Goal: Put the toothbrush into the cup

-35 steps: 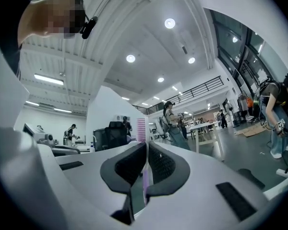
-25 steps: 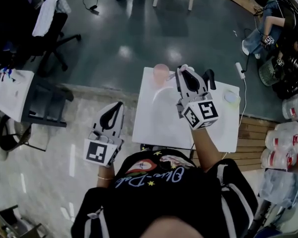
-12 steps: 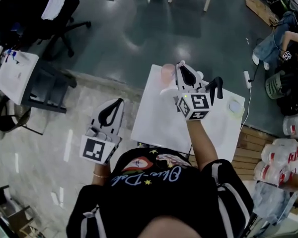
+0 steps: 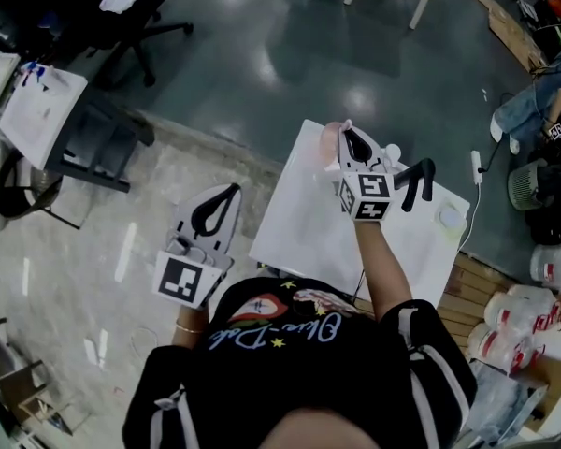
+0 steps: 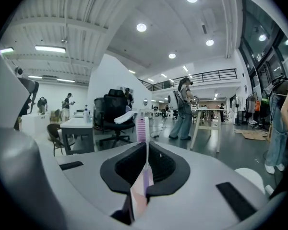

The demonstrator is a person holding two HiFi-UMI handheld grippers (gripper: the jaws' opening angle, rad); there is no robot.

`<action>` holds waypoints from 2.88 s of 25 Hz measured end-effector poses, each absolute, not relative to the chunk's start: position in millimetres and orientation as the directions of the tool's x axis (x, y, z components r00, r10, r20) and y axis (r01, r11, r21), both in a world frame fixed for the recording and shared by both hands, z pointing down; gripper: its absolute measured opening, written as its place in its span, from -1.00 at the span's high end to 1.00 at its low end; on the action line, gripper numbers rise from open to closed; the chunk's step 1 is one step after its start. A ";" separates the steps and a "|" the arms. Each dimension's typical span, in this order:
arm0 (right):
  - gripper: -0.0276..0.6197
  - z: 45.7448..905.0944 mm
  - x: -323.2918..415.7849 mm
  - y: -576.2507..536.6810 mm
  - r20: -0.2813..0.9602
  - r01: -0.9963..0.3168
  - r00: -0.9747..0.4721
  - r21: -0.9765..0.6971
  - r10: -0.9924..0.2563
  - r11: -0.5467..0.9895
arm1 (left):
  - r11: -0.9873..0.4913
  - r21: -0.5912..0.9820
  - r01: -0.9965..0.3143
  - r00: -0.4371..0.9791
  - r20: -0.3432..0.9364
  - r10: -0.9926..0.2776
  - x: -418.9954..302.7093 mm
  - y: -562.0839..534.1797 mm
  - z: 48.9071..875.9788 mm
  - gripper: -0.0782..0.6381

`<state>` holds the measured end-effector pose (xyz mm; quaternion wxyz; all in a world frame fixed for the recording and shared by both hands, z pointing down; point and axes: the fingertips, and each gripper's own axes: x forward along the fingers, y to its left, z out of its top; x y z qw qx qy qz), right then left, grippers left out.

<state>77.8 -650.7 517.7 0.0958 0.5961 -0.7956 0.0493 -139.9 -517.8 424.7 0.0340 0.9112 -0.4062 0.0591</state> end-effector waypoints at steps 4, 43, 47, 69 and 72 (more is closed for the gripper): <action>0.88 532.6 75.8 -654.1 0.257 -0.956 -0.268 0.050 -0.929 0.290 | -0.656 0.018 -0.755 0.651 0.138 -0.746 -144.0 -516.0 425.1 0.78; 0.91 491.0 59.8 -614.9 0.195 -0.932 -0.356 -0.136 -0.914 0.335 | -0.658 0.015 -0.753 0.656 0.105 -0.748 -145.5 -500.7 414.8 0.78; 0.91 467.3 62.3 -590.3 0.148 -0.924 -0.370 -0.164 -0.917 0.346 | -0.686 0.032 -0.727 0.685 0.092 -0.722 -133.0 -500.7 412.1 0.78; 0.91 374.3 99.4 -479.9 -0.025 -0.927 -0.350 -0.136 -0.937 0.350 | -0.876 0.016 -0.482 0.876 0.028 -0.482 -22.7 -495.7 400.8 0.78; 0.91 373.6 101.7 -474.5 -0.029 -0.927 -0.350 -0.132 -0.936 0.351 | -0.883 0.015 -0.470 0.883 0.026 -0.469 -15.7 -492.0 401.4 0.78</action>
